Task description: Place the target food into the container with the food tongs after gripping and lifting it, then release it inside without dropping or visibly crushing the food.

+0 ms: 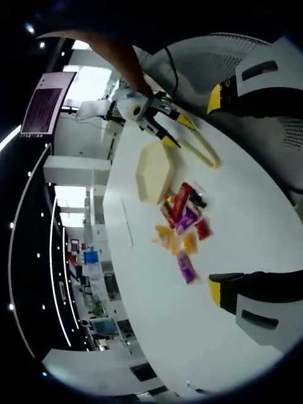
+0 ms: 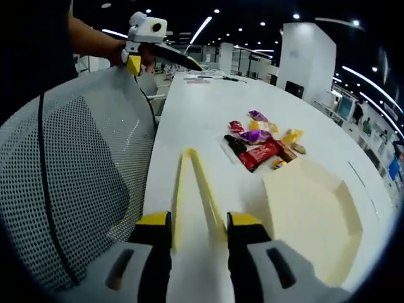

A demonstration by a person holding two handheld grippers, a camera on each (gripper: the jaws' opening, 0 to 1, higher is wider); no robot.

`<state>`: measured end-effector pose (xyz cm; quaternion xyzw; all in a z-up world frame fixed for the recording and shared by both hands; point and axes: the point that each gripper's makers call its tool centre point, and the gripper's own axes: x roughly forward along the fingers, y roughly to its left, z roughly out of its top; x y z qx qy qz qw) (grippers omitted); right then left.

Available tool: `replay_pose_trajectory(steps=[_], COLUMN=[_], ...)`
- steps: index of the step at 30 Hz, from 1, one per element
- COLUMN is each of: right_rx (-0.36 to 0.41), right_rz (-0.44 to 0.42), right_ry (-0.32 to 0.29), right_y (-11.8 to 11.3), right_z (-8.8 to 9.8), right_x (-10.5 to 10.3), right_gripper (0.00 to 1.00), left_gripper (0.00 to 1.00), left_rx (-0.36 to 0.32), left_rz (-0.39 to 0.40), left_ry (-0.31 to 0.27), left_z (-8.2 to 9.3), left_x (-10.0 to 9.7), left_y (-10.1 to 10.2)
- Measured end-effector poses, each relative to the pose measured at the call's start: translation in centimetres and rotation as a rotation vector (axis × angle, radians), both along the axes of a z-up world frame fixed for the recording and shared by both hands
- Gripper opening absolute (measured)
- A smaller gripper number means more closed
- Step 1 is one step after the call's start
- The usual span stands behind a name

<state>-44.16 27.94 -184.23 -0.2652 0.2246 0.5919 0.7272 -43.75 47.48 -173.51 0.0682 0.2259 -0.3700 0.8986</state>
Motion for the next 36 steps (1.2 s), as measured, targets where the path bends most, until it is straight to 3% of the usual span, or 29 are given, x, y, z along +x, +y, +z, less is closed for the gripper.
replay_pose_trajectory(steps=[7,17,19,23,26,31,36], right_rx=[-0.034,-0.062,-0.071,-0.097,-0.078,-0.058,-0.018], right_rz=[0.018,0.014,0.001,-0.089,-0.141,-0.172,-0.202], right_ry=[-0.008,0.031,0.027,0.078,0.133,0.147,0.179], right_y=[0.0,-0.1,-0.2,-0.4,-0.5,-1.1,-1.2], right_z=[-0.2,-0.4,-0.4,-0.5,-0.5,0.1,2.0], right_x=[0.0,0.2,0.4,1.6,1.7,1.6,1.7], right_gripper=[0.24,0.25,0.18,0.07,0.05,0.04,0.03], left_gripper=[0.99,0.99,0.99,0.99,0.99,0.99,0.99], left_rx=[-0.001,-0.006,-0.006,-0.004,-0.007,-0.013,-0.007], left_rz=[-0.007,-0.016,-0.019,-0.023,-0.022,-0.021,-0.041], left_ry=[0.002,-0.002,-0.001,0.0,-0.002,-0.005,0.002], left_z=[-0.2,0.0,0.1,0.1,0.3,0.6,0.4], left_x=[0.1,0.2,0.2,0.1,0.2,0.3,0.4], left_y=[-0.4,-0.7,-0.7,-0.8,-0.9,-0.8,-1.1])
